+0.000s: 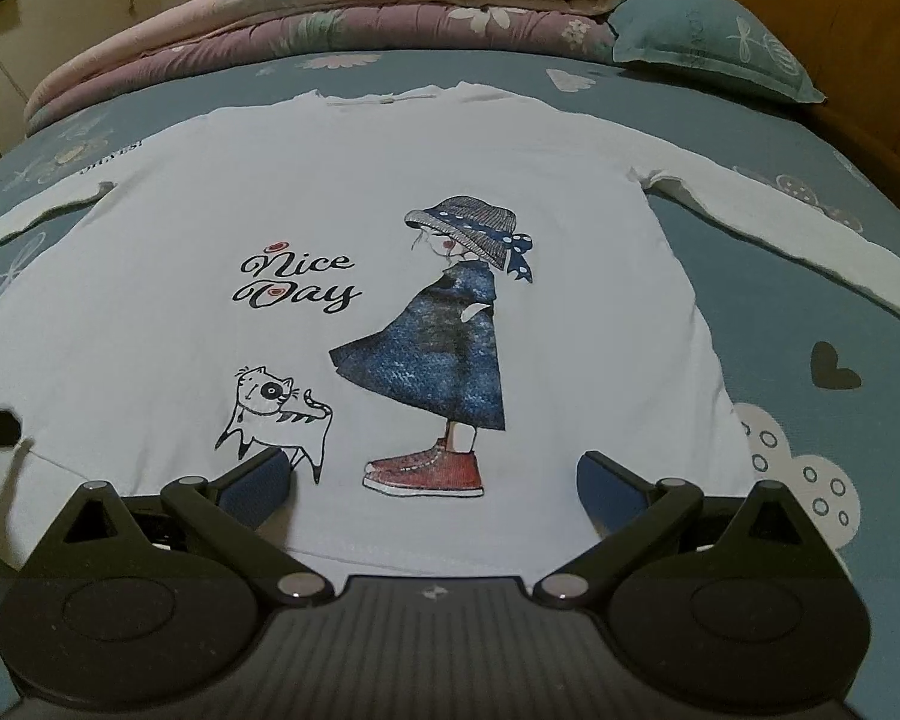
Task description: Fold clothes
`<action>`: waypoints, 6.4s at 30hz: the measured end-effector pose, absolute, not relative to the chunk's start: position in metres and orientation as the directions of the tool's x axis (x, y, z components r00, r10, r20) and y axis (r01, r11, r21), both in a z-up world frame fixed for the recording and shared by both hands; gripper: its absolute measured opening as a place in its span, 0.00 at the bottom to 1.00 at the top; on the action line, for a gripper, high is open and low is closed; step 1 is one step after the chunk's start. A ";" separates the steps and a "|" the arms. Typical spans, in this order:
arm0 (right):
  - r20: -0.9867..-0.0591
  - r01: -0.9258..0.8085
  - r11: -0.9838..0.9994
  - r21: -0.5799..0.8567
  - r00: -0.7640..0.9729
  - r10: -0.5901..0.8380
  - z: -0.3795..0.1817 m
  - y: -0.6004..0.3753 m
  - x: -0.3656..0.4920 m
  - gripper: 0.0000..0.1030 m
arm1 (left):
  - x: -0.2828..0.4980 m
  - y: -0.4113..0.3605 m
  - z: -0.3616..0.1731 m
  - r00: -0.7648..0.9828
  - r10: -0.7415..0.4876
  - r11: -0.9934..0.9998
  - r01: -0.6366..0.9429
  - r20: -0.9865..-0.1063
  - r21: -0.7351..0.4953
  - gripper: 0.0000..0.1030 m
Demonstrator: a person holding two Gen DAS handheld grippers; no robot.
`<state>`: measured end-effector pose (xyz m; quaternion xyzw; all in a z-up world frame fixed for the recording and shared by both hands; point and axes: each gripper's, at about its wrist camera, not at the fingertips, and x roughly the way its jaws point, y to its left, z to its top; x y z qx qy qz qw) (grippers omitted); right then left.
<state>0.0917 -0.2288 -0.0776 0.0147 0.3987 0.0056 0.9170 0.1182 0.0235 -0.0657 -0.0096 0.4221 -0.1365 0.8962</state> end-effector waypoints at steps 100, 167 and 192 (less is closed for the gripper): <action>-0.734 0.088 0.996 0.005 0.677 -0.056 -0.078 -0.218 0.099 1.00 | 0.200 0.423 -0.105 0.883 0.067 0.281 -0.463 -0.464 -0.840 0.99; -0.764 -0.270 0.962 -0.045 0.629 0.141 -0.035 -0.167 0.105 1.00 | 0.323 0.282 -0.002 0.798 -0.156 0.776 -0.265 -0.582 -0.572 0.99; -0.766 -0.282 0.960 0.004 0.615 0.184 -0.038 -0.211 0.088 1.00 | 0.369 0.178 0.045 0.814 -0.226 0.790 -0.168 -0.535 -0.590 0.99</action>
